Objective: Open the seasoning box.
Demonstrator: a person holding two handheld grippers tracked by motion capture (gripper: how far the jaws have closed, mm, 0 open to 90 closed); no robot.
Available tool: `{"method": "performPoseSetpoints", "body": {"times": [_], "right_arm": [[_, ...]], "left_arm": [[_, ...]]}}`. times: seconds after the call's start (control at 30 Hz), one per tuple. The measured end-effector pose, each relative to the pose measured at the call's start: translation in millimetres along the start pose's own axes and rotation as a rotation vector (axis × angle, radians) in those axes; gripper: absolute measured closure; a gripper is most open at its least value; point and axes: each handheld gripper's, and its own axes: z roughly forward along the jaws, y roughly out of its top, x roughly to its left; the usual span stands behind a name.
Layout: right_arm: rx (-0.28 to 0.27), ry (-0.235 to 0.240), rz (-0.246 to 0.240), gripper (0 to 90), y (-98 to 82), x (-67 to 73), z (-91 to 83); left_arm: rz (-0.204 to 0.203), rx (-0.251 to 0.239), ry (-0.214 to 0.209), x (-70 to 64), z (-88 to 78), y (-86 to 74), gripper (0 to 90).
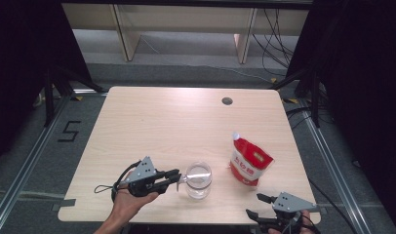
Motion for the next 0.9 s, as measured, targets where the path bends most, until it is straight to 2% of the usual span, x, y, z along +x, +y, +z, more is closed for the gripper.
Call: {"method": "performPoseSetpoints", "body": {"times": [0.1, 0.17, 0.2, 0.3, 0.37, 0.4, 0.43, 0.5, 0.57, 0.6, 0.9], "right_arm": [[0.014, -0.007, 0.004, 34.7, 1.4, 2.6, 3.0], [0.012, -0.009, 0.002, 34.9, 1.7, 3.2, 3.8], [0.005, -0.005, -0.015, 36.7, 3.7, 5.1, 5.6], [-0.007, 0.002, -0.003, 38.8, 7.7, 8.1, 6.5], [-0.041, 0.002, -0.034, 41.9, 10.5, 8.5, 9.0], [-0.038, -0.015, -0.034, 42.1, 11.9, 9.5, 9.1], [-0.035, -0.004, -0.030, 43.6, 13.2, 10.8, 10.6], [-0.037, -0.013, -0.041, 45.8, 15.6, 12.0, 11.9], [-0.060, -0.013, -0.063, 48.2, 18.7, 12.2, 15.6], [-0.055, -0.008, -0.053, 48.9, 19.9, 13.2, 16.7], [-0.048, 0.005, -0.078, 54.2, 31.0, 17.7, 33.9]], "left_arm": [[-0.001, -0.009, -0.001, -0.8, 5.2, 0.9, 81.5], [0.006, 0.005, 0.007, -0.9, 5.7, 1.6, 82.3], [-0.017, 0.003, 0.006, -2.2, 7.7, 1.1, 83.0], [0.002, 0.013, 0.011, 0.3, 10.3, -0.5, 84.0], [-0.017, 0.018, 0.019, 0.1, 9.8, -1.6, 84.3], [-0.022, 0.017, 0.023, -0.2, 9.6, -1.9, 84.4], [-0.024, 0.009, 0.016, 0.1, 10.0, -2.4, 84.4], [-0.022, 0.006, 0.021, -0.4, 9.5, -2.6, 84.4], [0.001, 0.015, 0.029, 0.0, 8.2, -2.0, 84.4], [0.005, 0.017, 0.029, -0.1, 8.1, -2.0, 84.4], [0.006, 0.017, 0.034, -1.7, 7.8, -2.3, 84.3]]}}
